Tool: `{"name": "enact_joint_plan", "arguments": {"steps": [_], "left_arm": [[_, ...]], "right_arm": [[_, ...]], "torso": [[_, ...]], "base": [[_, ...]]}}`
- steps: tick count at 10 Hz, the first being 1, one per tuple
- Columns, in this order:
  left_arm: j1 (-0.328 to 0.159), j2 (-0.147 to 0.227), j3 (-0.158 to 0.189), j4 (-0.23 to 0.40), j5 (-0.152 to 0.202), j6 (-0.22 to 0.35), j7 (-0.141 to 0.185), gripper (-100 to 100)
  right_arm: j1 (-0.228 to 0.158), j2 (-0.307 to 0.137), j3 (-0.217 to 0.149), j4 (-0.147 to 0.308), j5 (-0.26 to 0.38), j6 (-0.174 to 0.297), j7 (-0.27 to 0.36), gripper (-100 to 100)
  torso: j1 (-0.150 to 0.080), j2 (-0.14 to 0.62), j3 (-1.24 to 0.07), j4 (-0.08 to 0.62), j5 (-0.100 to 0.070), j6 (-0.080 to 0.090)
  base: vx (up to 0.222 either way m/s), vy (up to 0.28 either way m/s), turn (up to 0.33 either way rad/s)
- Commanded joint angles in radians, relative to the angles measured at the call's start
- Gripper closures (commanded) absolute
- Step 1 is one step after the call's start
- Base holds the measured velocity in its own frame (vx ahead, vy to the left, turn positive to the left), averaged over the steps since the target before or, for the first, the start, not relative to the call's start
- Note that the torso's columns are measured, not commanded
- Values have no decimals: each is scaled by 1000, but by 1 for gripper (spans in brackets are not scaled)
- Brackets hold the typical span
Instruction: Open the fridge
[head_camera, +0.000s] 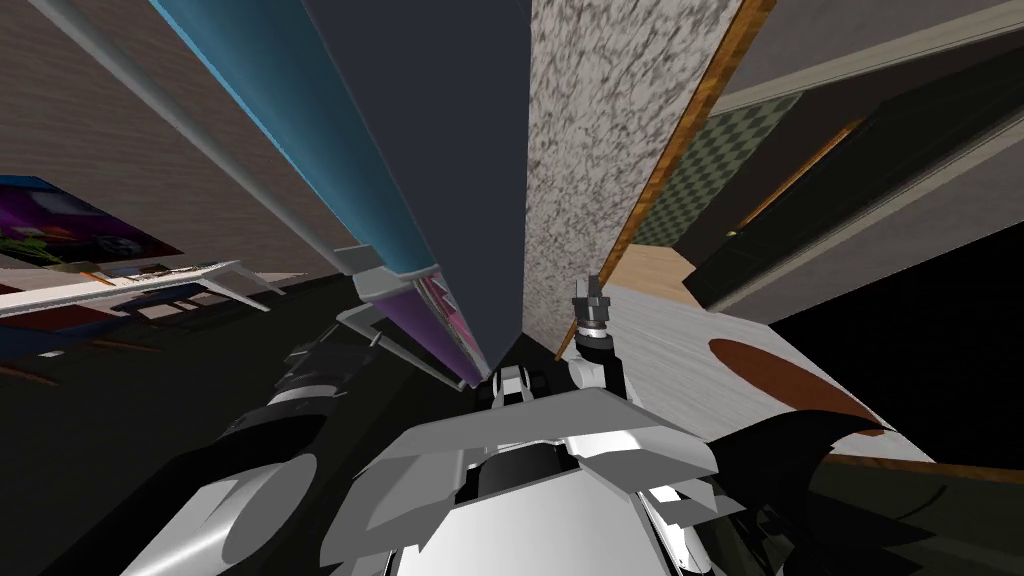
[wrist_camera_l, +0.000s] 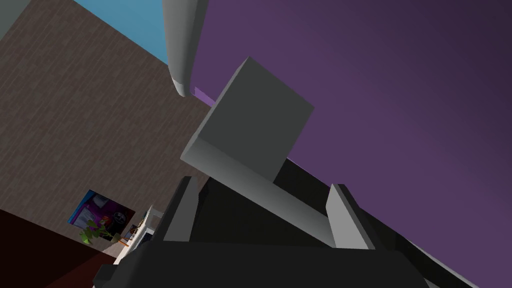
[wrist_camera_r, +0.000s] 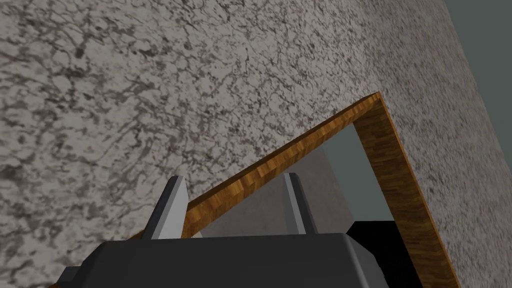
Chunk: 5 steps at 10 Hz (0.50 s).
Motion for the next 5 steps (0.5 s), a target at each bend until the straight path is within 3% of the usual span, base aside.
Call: {"name": "enact_joint_plan", "arguments": {"steps": [1,2,3,4,5], "left_arm": [[60,23,44,36,-56,-65,79,100],[80,23,44,36,-56,-93,112,100],[80,23,44,36,-56,-96,144,100],[128,42,77,66,-102,-141,172,100],[141,42,77,66,-102,-164,209,100]], "right_arm": [[0,0,0,0,0,0,0,0],[0,0,0,0,0,0,0,0],[0,0,0,0,0,0,0,0],[0,0,0,0,0,0,0,0],[0,0,0,0,0,0,0,0]], "torso": [[-8,-1,0,0,-1,0],[-4,-1,0,-2,0,4],[-3,-2,-1,-3,1,3],[-5,-2,0,-1,0,1],[-1,0,0,-2,0,5]], "base": [[-90,108,-315],[-118,127,-304],[-69,86,-18],[-123,134,-277],[-115,130,-252]]}}
